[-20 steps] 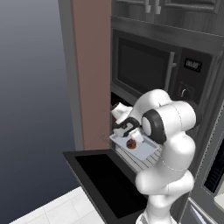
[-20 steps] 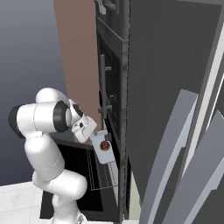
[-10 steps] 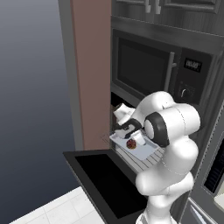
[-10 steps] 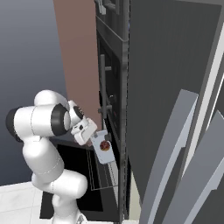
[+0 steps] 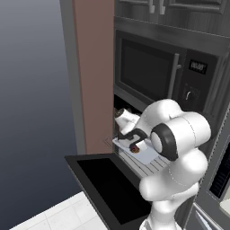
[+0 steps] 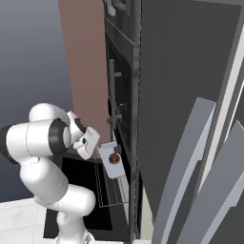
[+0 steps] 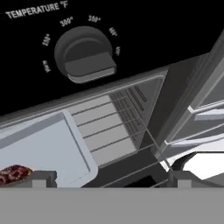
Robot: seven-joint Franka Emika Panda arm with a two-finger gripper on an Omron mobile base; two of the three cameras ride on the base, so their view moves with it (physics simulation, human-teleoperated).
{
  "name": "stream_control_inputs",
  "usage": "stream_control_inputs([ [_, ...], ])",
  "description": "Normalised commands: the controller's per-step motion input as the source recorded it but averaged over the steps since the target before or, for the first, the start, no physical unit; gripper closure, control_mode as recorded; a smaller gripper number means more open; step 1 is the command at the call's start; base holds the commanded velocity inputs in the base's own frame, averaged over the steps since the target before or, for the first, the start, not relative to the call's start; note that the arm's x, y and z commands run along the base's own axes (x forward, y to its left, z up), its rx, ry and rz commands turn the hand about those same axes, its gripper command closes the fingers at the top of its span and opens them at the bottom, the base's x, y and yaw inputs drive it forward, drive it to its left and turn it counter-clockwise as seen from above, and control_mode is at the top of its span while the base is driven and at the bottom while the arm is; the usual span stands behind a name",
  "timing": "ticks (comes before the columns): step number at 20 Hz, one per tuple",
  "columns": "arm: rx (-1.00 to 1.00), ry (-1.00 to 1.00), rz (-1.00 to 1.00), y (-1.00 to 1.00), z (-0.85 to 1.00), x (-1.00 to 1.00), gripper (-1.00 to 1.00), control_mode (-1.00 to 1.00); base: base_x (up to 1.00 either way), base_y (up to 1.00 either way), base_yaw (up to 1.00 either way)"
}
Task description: Take the baked cake out of the oven and place it on the plate for cooling. Then close the oven door.
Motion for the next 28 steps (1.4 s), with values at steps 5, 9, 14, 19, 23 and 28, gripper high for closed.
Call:
stream_control_inputs([
  [5,0.00,-0.02,0.05,0.18,-0.38,0.05,-1.00,-1.00,0.00,0.00,0.00],
  [9,0.00,0.00,0.03,0.22,-0.35,0.11,-1.00,-1.00,0.00,0.00,0.00],
  [14,0.00,-0.08,0.04,0.19,-0.07,0.01,-1.00,-1.00,0.00,0.00,0.00],
  [19,0.00,-0.10,0.02,0.16,-0.06,0.17,-1.00,-1.00,0.00,0.00,0.00],
  [23,0.00,-0.02,0.00,0.13,-0.28,0.34,-1.00,-1.00,0.00,0.00,0.00],
  [28,0.00,0.00,0.00,0.14,-0.39,0.37,-1.00,-1.00,0.00,0.00,0.00],
])
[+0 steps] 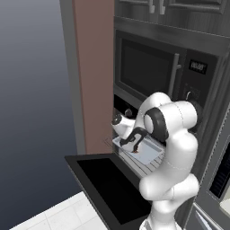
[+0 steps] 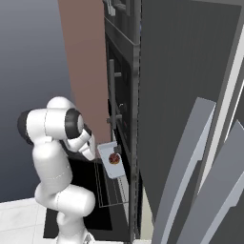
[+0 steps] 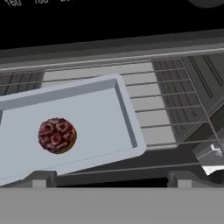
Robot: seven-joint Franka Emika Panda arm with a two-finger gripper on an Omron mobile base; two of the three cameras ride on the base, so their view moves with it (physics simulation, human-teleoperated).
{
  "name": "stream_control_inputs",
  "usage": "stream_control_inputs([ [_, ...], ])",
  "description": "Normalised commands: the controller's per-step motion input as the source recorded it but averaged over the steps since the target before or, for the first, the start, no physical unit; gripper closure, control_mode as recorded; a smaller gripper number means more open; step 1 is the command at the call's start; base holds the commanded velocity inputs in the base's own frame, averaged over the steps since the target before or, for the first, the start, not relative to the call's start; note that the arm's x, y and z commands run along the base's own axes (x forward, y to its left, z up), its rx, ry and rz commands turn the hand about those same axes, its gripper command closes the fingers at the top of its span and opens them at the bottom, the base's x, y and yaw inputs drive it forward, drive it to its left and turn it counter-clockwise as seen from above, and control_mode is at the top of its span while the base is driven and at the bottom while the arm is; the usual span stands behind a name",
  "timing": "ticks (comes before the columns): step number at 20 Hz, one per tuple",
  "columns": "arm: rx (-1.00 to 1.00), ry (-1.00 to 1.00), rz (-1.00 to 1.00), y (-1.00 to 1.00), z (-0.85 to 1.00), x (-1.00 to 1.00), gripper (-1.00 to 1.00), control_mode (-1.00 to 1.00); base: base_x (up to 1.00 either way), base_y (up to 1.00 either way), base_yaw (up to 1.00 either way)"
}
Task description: Take the baked cake out of the oven and place it on the plate for cooling. Then close the oven door.
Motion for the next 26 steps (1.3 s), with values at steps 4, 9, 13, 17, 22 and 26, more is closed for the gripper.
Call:
stream_control_inputs([
  [4,0.00,0.00,0.00,0.08,-0.32,0.16,-1.00,-1.00,0.00,0.00,0.00],
  [9,-0.03,-0.03,0.00,0.02,-0.35,0.09,-1.00,-1.00,0.00,0.00,0.00],
  [13,-0.05,-0.05,-0.03,0.01,-0.42,0.23,-1.00,-1.00,0.00,0.00,0.00],
  [17,-0.04,-0.02,-0.06,0.03,-0.40,0.16,-1.00,-1.00,0.00,0.00,0.00],
  [22,-0.02,0.00,-0.09,0.05,-0.45,0.11,-1.00,-1.00,0.00,0.00,0.00],
  [26,0.00,0.00,-0.12,0.04,-0.37,0.14,-1.00,-1.00,0.00,0.00,0.00],
])
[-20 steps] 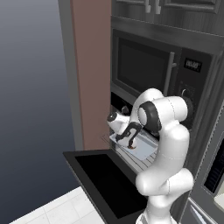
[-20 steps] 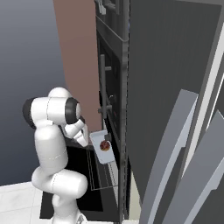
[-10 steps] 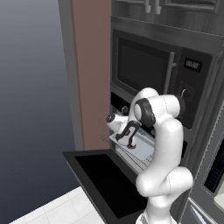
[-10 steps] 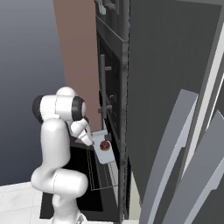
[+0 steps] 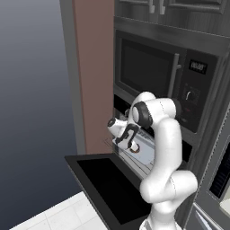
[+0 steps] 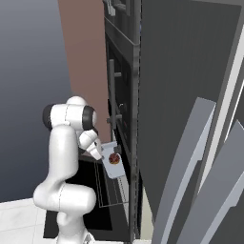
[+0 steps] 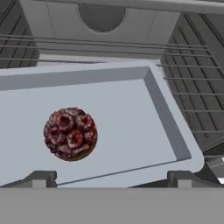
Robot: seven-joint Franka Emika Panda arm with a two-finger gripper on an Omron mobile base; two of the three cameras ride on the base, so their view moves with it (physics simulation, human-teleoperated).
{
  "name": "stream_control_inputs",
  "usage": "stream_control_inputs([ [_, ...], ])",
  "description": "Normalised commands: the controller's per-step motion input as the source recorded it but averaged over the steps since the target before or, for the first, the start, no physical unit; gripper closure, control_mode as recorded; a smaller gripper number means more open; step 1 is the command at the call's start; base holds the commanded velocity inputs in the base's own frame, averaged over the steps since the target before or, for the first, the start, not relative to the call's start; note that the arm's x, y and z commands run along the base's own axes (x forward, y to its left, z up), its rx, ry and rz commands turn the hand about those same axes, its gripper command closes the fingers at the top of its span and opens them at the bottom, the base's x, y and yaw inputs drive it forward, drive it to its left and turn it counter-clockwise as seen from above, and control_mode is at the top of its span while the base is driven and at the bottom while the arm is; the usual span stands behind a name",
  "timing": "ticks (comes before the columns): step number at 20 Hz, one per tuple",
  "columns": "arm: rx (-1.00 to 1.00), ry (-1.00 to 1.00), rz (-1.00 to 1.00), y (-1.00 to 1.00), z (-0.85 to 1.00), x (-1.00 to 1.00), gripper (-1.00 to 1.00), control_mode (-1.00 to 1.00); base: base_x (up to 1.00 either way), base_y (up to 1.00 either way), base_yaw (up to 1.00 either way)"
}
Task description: Take the baked cake out of the oven and place it on the plate for cooling. Then close the oven door.
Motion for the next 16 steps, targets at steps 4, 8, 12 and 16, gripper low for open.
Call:
stream_control_inputs([
  [4,0.00,-0.01,-0.14,0.02,-0.30,0.14,-1.00,-1.00,0.00,0.00,0.00],
  [8,-0.01,-0.05,-0.14,0.00,-0.30,0.18,-1.00,-1.00,0.00,0.00,0.00],
  [12,-0.03,-0.07,-0.14,0.00,-0.37,0.15,-1.00,-1.00,0.00,0.00,0.00],
  [16,-0.04,-0.07,-0.15,0.00,-0.41,0.10,-1.00,-1.00,0.00,0.00,0.00],
])
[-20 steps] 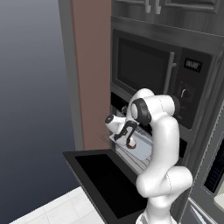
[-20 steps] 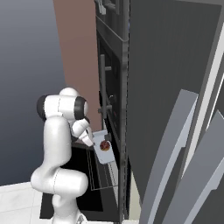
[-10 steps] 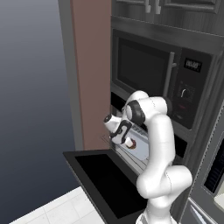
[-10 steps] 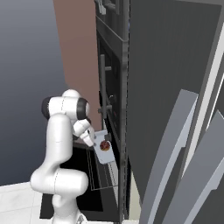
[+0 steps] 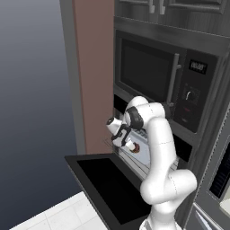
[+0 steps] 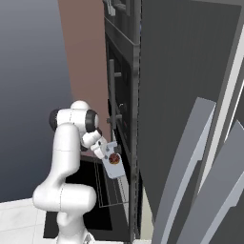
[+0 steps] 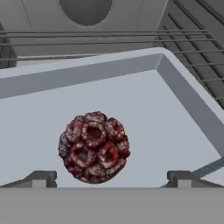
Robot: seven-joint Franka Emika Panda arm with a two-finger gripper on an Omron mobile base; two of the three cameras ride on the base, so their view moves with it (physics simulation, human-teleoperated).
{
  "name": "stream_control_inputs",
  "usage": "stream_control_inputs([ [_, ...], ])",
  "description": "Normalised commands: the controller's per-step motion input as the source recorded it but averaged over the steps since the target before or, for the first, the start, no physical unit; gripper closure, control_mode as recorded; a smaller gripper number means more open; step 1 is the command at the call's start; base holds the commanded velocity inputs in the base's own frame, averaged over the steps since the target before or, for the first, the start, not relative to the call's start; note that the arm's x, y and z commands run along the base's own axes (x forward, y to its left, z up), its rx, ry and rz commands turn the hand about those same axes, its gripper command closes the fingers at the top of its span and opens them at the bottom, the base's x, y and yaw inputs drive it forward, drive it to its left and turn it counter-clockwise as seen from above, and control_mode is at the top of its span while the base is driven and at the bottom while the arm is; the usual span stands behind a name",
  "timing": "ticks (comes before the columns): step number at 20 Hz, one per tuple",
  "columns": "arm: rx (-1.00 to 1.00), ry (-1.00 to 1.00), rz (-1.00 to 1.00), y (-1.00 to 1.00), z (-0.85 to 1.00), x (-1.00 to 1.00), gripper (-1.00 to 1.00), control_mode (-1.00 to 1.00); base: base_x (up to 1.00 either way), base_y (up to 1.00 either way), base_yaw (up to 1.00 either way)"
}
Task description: Take the baked cake out of the oven and place it on the plate for cooling. Then close the oven door.
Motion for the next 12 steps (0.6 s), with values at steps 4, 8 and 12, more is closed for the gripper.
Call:
stream_control_inputs([
  [4,-0.04,-0.09,-0.14,0.00,-0.41,0.05,-1.00,-1.00,0.00,0.00,0.00],
  [8,-0.03,-0.08,-0.13,0.00,-0.35,0.01,-1.00,-1.00,0.00,0.00,0.00],
  [12,-0.01,-0.06,-0.13,0.00,-0.23,-0.01,-1.00,-1.00,0.00,0.00,0.00],
])
